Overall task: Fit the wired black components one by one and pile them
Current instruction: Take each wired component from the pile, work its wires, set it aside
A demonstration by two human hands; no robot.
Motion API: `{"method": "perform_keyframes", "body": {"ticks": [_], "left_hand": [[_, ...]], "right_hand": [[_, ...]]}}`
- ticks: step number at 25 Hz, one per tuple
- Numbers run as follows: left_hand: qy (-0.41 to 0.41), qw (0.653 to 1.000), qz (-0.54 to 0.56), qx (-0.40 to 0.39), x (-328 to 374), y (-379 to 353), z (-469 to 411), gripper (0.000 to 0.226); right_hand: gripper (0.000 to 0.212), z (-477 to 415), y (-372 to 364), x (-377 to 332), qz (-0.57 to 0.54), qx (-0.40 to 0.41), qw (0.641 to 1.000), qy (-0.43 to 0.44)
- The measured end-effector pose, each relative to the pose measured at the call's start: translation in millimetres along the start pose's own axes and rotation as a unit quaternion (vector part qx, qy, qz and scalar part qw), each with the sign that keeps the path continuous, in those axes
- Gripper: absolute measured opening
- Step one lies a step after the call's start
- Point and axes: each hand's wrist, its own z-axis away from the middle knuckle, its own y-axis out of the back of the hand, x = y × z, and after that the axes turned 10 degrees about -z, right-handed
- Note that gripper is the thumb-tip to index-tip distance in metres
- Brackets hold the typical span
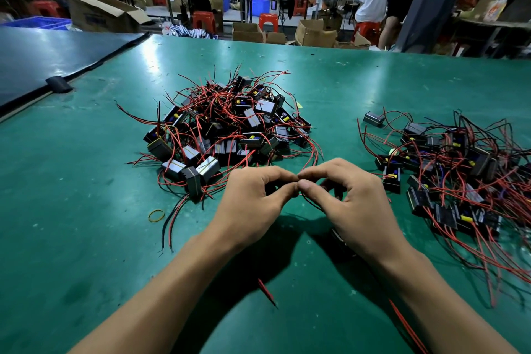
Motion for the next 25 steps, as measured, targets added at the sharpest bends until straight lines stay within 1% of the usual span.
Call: {"method": "perform_keyframes", "body": {"ticks": [3,5,8,10,11,12,13,15,16,17,18,19,21,25], "left_hand": [[0.017,0.999,0.021,-0.026,-0.3,1.3,-1.6,0.007],[0.033,0.997,0.05,-0.04,0.4,1.1,-3.2,0.006],[0.059,0.989,0.112,-0.077,0.3,2.2,-5.8,0.008],[0.059,0.985,0.134,-0.095,1.1,3.8,-5.4,0.007],[0.056,0.985,0.136,-0.09,1.4,4.2,-5.1,0.007],[0.054,0.987,0.131,-0.077,1.3,3.8,-4.8,0.007],[0.051,0.99,0.118,-0.059,1.2,3.1,-4.4,0.007],[0.043,0.996,0.078,-0.027,1.6,0.9,-2.7,0.006],[0.033,0.998,0.056,-0.014,1.7,-0.4,-1.8,0.005],[0.014,0.999,0.034,-0.002,1.4,-1.3,-0.7,0.005],[-0.009,1.0,0.013,0.007,1.1,-2.1,0.2,0.005],[-0.031,0.999,-0.005,0.014,0.8,-2.4,0.9,0.005],[-0.058,0.998,-0.025,0.019,-0.1,-2.8,1.3,0.006],[-0.052,0.998,-0.022,0.009,-1.4,-2.0,-0.9,0.004]], "right_hand": [[0.014,-1.1,4.7,1.9,0.023,-0.036,0.997,0.065],[0.016,-1.3,5.5,5.0,0.045,-0.045,0.993,0.101],[0.015,-0.1,5.2,7.9,0.067,-0.039,0.988,0.13],[0.015,0.2,5.1,6.3,0.062,-0.033,0.988,0.137],[0.014,0.5,5.1,5.1,0.045,-0.028,0.991,0.123],[0.013,0.2,5.6,3.3,0.013,-0.024,0.996,0.088],[0.011,-0.5,6.2,0.0,-0.037,-0.022,0.999,0.029],[0.007,-2.4,6.4,-7.3,-0.154,-0.021,0.983,-0.095],[0.019,-2.9,5.9,-9.2,-0.182,-0.015,0.973,-0.14],[0.031,-3.2,6.5,-10.0,-0.188,-0.015,0.966,-0.175],[0.039,-3.5,7.1,-9.6,-0.177,-0.024,0.964,-0.199],[0.042,-4.1,7.6,-10.0,-0.164,-0.037,0.962,-0.216],[0.034,-3.7,8.5,-9.6,-0.164,-0.068,0.956,-0.235],[0.015,-3.4,12.9,-9.5,-0.19,-0.071,0.952,-0.231]]}}
